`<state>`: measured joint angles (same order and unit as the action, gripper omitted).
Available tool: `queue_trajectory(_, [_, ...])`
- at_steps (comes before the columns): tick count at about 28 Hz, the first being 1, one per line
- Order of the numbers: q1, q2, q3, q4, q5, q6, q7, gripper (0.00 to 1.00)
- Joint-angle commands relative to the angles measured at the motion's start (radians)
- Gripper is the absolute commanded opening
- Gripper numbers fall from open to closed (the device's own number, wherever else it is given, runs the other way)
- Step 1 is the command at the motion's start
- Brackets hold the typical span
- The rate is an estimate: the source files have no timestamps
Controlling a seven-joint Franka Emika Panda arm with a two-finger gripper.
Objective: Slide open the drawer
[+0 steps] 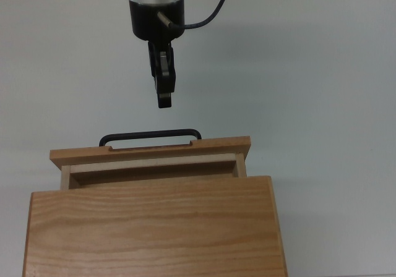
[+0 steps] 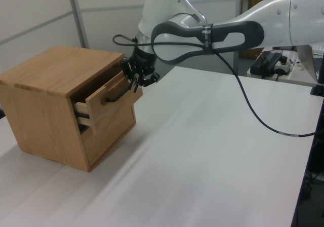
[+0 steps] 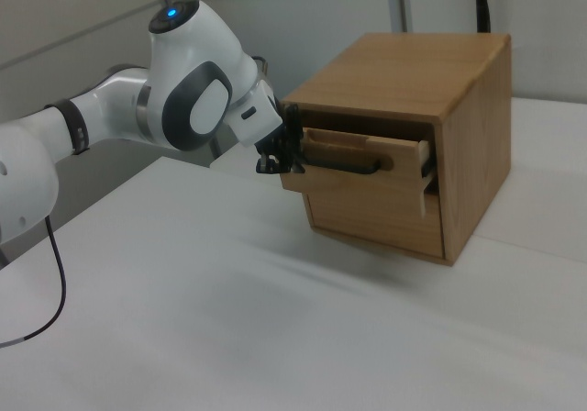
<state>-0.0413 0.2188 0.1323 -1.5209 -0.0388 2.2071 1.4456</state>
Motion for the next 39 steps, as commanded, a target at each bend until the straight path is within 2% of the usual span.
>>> queue_trajectory(1, [0.001, -0.016, -0.002, -0.021, 0.007, -0.003, -0.001, 0.08])
queue_trajectory(2, [0.001, -0.013, -0.002, -0.018, 0.007, 0.002, -0.001, 0.23])
queue_trajectory(4, [-0.002, -0.007, -0.002, -0.016, 0.007, 0.014, 0.001, 0.79])
queue_trajectory(5, [0.0, -0.006, -0.002, -0.016, 0.005, 0.026, 0.002, 1.0])
queue_trajectory(6, [0.0, -0.001, -0.002, -0.016, -0.007, 0.057, -0.002, 0.99])
queue_trajectory(12, [-0.003, 0.023, -0.003, -0.016, -0.012, 0.132, -0.013, 1.0])
queue_trajectory(17, [-0.006, 0.05, -0.003, -0.015, -0.044, 0.154, -0.011, 1.0])
queue_trajectory(25, [-0.011, 0.077, -0.005, -0.015, -0.055, 0.157, -0.011, 1.0])
queue_trajectory(26, [-0.011, 0.079, -0.005, -0.015, -0.055, 0.157, -0.013, 0.99])
queue_trajectory(27, [-0.011, 0.079, -0.005, -0.015, -0.056, 0.157, -0.013, 0.92])
queue_trajectory(31, [-0.009, 0.077, -0.005, -0.015, -0.058, 0.157, -0.016, 0.56])
queue_trajectory(32, [-0.009, 0.077, -0.005, -0.015, -0.071, 0.157, -0.016, 0.34])
queue_trajectory(35, [-0.009, 0.077, -0.005, -0.015, -0.09, 0.155, -0.016, 0.04])
queue_trajectory(36, [-0.009, 0.076, -0.005, -0.015, -0.092, 0.155, -0.016, 0.0])
queue_trajectory(39, [-0.009, 0.074, -0.005, -0.015, -0.095, 0.155, -0.016, 0.0])
